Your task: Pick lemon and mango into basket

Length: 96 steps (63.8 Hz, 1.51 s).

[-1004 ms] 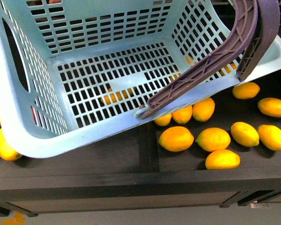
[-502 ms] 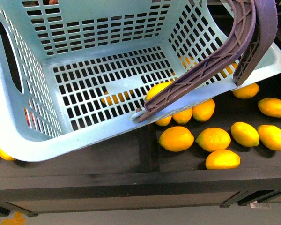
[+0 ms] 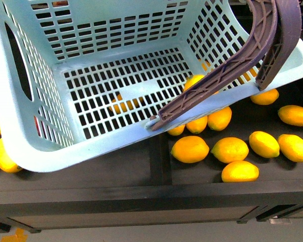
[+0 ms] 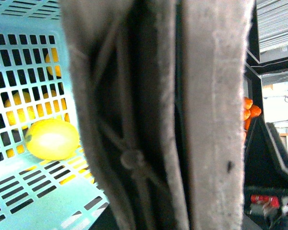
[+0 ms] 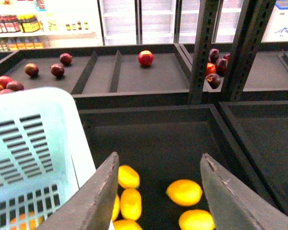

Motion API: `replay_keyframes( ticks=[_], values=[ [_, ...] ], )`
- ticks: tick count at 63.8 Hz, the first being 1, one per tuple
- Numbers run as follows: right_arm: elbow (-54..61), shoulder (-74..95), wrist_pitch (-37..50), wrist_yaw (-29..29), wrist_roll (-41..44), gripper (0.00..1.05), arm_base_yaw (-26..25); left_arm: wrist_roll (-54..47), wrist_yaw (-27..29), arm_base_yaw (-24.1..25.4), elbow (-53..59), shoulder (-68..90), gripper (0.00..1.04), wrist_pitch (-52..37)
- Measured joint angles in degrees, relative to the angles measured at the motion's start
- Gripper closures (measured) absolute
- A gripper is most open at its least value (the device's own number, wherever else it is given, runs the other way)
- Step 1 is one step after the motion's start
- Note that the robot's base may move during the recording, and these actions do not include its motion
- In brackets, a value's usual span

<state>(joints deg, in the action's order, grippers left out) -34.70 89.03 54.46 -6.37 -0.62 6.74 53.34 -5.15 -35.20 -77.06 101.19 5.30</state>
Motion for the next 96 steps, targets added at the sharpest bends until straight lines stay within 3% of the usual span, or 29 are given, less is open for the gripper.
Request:
replay_keyframes(
  ticks=[16, 30, 45, 52, 60, 96],
  values=[
    [13.1, -10.0, 2.6, 1.9, 0.3, 1.03, -2.2, -0.1, 0.2, 0.0, 0.0, 0.0, 0.90, 0.0],
    [21.3, -18.8, 1.9, 6.1, 0.4, 1.03, -5.2, -0.1, 0.2, 0.0, 0.0, 0.0, 0.90, 0.0],
    [26.8, -27.7, -1.8, 6.2, 0.4, 1.03, -6.6, -0.1, 0.2, 0.0, 0.0, 0.0, 0.90, 0.0],
    [29.7, -28.7, 0.7, 6.2, 0.4, 1.03, -6.6, 0.0, 0.2, 0.0, 0.0, 0.0, 0.90, 0.0],
    [32.3, -36.4, -5.1, 6.2, 0.4, 1.03, -6.7, -0.1, 0.2, 0.0, 0.0, 0.0, 0.90, 0.0],
    [32.7, -39.3, -6.8, 6.0, 0.4, 0.07, -6.8, -0.1, -0.3, -0.7, 0.0, 0.0, 0.90, 0.0]
  ],
)
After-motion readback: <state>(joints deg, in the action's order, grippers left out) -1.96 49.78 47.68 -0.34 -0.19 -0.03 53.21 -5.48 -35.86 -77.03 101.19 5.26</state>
